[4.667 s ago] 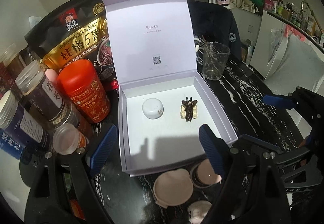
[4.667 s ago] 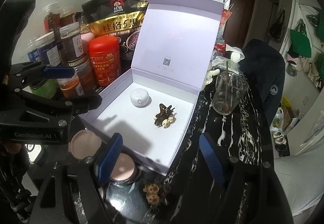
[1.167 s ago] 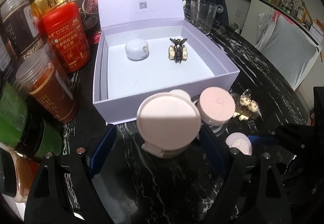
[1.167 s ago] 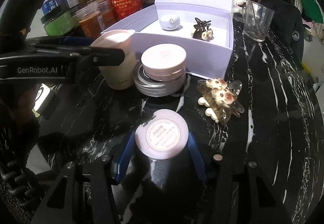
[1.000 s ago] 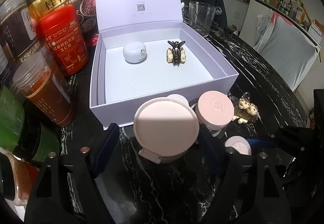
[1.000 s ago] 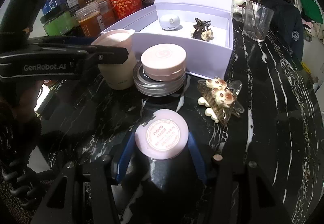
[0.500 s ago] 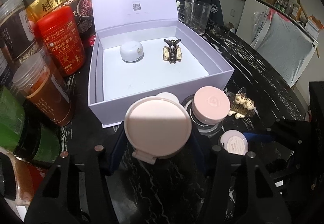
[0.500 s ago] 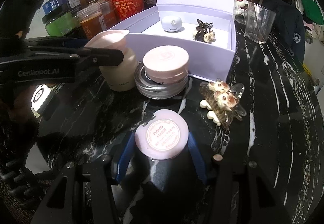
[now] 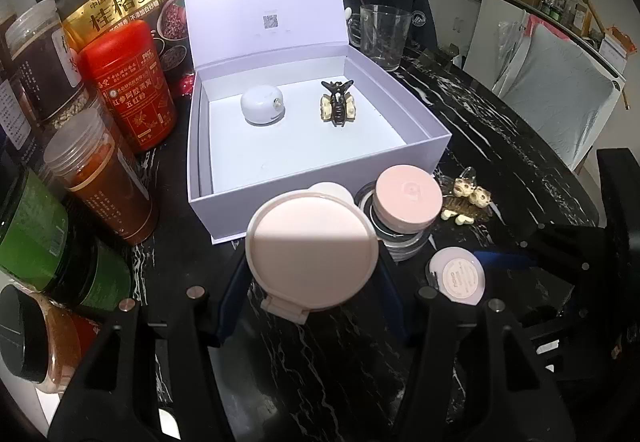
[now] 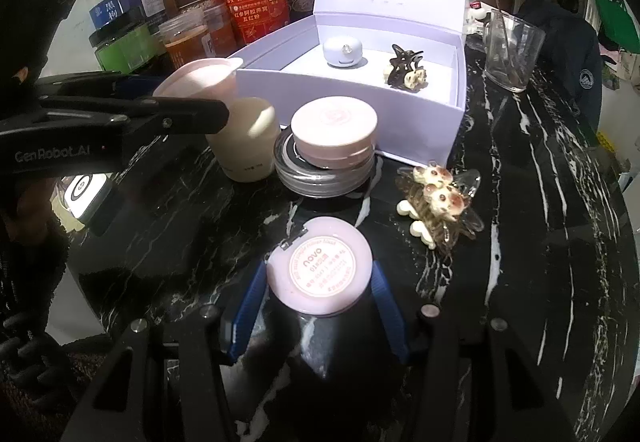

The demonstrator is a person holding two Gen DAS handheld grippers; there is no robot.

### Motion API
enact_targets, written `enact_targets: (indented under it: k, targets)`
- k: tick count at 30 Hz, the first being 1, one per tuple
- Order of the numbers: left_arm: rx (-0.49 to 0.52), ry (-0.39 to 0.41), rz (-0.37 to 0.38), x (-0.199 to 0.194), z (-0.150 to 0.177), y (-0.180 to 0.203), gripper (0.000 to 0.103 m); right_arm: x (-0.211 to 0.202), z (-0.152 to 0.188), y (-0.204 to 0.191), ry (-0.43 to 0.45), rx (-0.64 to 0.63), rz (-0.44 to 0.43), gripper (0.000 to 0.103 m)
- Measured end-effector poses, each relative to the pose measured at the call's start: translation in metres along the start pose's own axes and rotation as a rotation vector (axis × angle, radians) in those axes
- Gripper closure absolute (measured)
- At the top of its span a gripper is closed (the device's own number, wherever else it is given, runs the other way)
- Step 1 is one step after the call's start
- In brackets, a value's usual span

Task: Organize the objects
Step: 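Grasp white-lidded cup with left tool while right tool holds pink compact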

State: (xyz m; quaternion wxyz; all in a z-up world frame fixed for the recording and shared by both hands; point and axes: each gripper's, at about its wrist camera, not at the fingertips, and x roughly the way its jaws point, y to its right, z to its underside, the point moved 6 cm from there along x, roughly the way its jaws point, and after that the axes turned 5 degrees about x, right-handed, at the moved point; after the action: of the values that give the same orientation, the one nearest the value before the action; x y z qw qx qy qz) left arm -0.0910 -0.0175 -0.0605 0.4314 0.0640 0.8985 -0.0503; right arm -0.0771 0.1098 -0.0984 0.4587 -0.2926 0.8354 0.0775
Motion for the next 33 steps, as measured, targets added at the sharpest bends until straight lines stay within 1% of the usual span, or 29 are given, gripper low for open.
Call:
enact_targets:
  k: [8, 20, 25, 33]
  targets:
    - [-0.002, 0.003, 0.001, -0.007, 0.0, 0.004, 0.047, -0.009, 0.001, 0.0, 0.013, 0.002, 0.012, 0.048]
    - [0.027, 0.014, 0.024, -0.016, -0.002, 0.024, 0.047, -0.032, 0.002, 0.011, 0.055, 0.014, 0.045, 0.048]
    - [0.043, 0.014, 0.044, -0.015, -0.007, 0.033, 0.047, -0.043, -0.004, 0.017, 0.077, 0.0, 0.069, 0.048]
    - [0.065, 0.011, 0.038, -0.015, -0.021, 0.036, 0.047, -0.058, -0.022, 0.025, 0.118, -0.029, 0.08, 0.048]
